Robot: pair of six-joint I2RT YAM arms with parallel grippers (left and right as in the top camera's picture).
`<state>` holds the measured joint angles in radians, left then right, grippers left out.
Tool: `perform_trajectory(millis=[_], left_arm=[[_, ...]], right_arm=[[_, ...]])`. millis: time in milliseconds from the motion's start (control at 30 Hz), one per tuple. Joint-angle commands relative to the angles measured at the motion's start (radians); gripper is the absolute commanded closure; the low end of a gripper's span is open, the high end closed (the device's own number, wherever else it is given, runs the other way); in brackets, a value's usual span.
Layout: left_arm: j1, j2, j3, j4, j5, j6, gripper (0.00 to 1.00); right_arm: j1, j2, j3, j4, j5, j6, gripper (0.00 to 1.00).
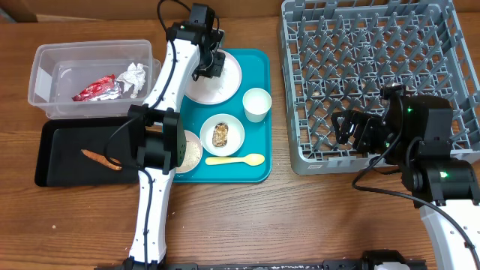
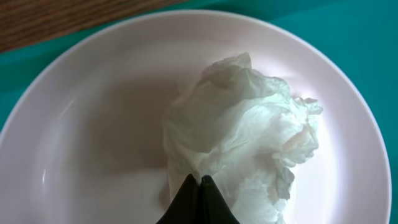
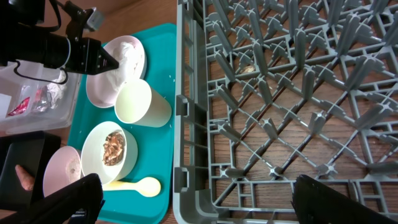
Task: Sort waste into correct bins and load items into the dishwasher
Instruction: 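Carry the tissue left and release it into the clear bin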
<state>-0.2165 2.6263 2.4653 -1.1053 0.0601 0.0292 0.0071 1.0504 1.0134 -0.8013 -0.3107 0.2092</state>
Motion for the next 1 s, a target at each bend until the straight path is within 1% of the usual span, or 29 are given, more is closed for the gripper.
perform_trajectory(millis=[0,133,167,233,367,467,600,733,800,867,933,967], left_arm=[[0.005,-0.045,0.075,-0.040,0.010,-0.076,0.96],[0.026,-0.139,0.182,-0.125,-0.006,-0.148,0.96],[0.036,-0.177,0.210,-0.161,-0.047,-0.198,0.97],[0.052,-0.233,0.228,-0.215,-0.133,-0.270,0.96],[0.094,-0.318,0.229,-0.325,-0.266,-0.306,0.96],[0.141,-0.325,0.228,-0.408,-0.328,-0.356,0.96],[0.227,-0.312,0.188,-0.477,-0.337,-0.413,0.96],[0.289,-0.276,0.129,-0.461,-0.337,-0.419,0.95],[0.307,-0.259,0.097,-0.436,-0.337,-0.418,0.92],[0.318,-0.241,0.072,-0.406,-0.328,-0.418,0.77],[0.321,-0.223,0.065,-0.386,-0.323,-0.416,0.47],[0.321,-0.214,0.065,-0.382,-0.318,-0.410,0.37]], right_arm=[[-0.003,-0.005,0.029,0.005,-0.005,0.001,0.00],[-0.003,-0.005,0.029,0.005,-0.005,0.001,0.00],[-0.003,-0.005,0.029,0.006,-0.006,0.001,0.00],[-0.003,-0.005,0.029,0.006,-0.006,0.001,0.00],[-0.003,-0.005,0.029,0.006,-0.006,0.001,0.00],[-0.003,-0.005,0.029,0.006,-0.006,0.001,0.00],[-0.003,-0.005,0.029,0.006,-0.006,0.001,0.00],[-0.003,-0.005,0.029,0.006,-0.006,0.001,0.00],[-0.003,-0.005,0.029,0.006,-0.006,0.001,0.00],[-0.003,-0.005,0.029,0.006,-0.006,0.001,0.00],[-0.003,-0.005,0.029,0.006,-0.006,0.001,0.00],[-0.003,-0.005,0.029,0.006,-0.006,0.001,0.00]])
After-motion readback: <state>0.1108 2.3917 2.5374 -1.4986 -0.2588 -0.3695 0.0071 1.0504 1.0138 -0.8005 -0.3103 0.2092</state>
